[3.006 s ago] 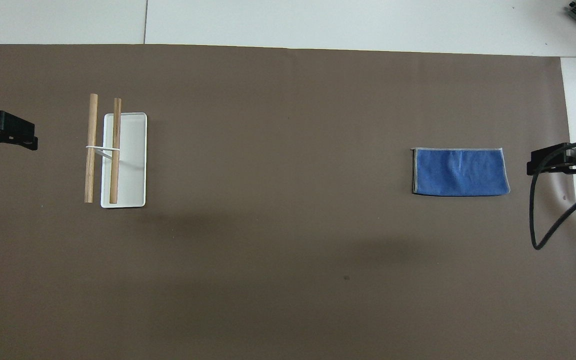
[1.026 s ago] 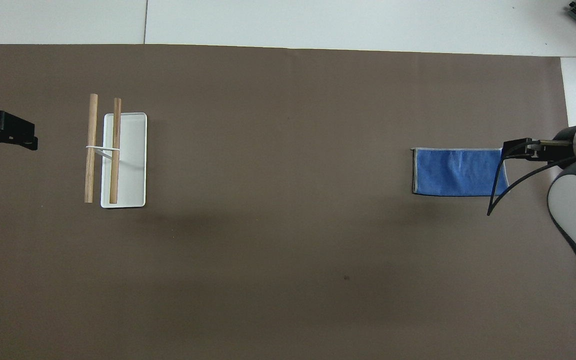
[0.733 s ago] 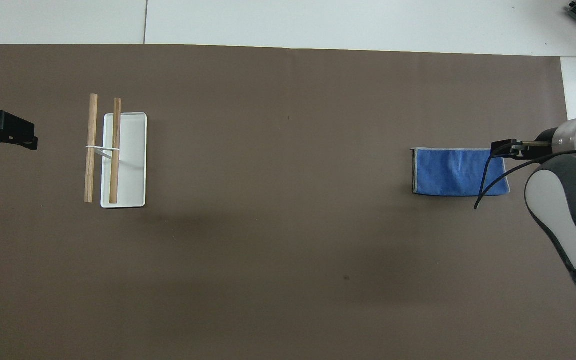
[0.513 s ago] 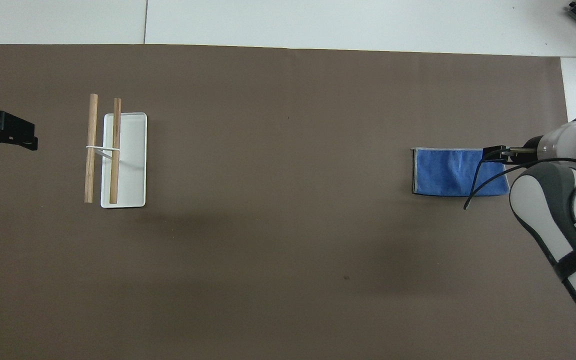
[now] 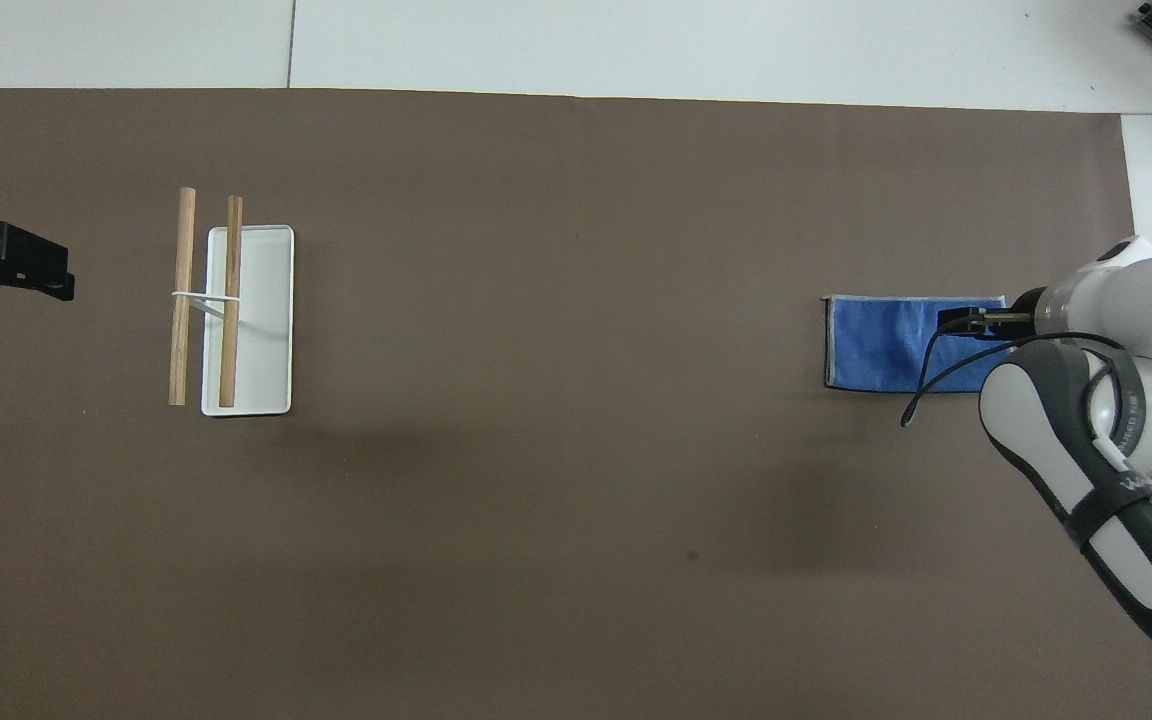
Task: Right arm passes towel to left arm to hang
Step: 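Reach the right gripper down onto the blue towel's edge, then close the right gripper on the blue towel and lift it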
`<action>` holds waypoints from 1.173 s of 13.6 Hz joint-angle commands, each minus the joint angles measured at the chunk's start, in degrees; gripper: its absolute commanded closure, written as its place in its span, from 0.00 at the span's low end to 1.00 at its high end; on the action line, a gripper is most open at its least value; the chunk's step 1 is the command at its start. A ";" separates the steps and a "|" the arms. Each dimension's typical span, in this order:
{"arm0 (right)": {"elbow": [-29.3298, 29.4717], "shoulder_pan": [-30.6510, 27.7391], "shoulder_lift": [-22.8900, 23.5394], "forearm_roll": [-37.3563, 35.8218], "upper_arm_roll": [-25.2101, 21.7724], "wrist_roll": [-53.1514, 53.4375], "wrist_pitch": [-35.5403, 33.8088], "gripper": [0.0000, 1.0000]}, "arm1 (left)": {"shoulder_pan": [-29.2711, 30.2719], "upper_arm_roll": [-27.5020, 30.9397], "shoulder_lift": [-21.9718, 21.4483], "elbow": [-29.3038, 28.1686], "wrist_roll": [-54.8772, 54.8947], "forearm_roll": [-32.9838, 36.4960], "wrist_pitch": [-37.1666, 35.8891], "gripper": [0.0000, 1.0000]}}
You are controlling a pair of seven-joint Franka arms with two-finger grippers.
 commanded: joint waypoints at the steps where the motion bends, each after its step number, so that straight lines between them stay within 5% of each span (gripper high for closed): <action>1: -1.04 -0.08 1.75 1.00 0.27 -1.66 2.57 0.00 | 0.14 0.02 -1.64 -1.94 -0.09 -0.43 0.39 0.00; 5: -0.95 -0.26 5.18 1.00 0.27 -1.57 5.99 0.00 | 0.14 0.11 -1.64 -1.94 -0.09 -0.43 0.39 0.00; 16: -1.48 -0.17 5.19 1.00 0.44 -2.27 6.08 0.00 | -1.87 -0.51 -1.72 -1.85 0.26 -0.43 4.08 0.00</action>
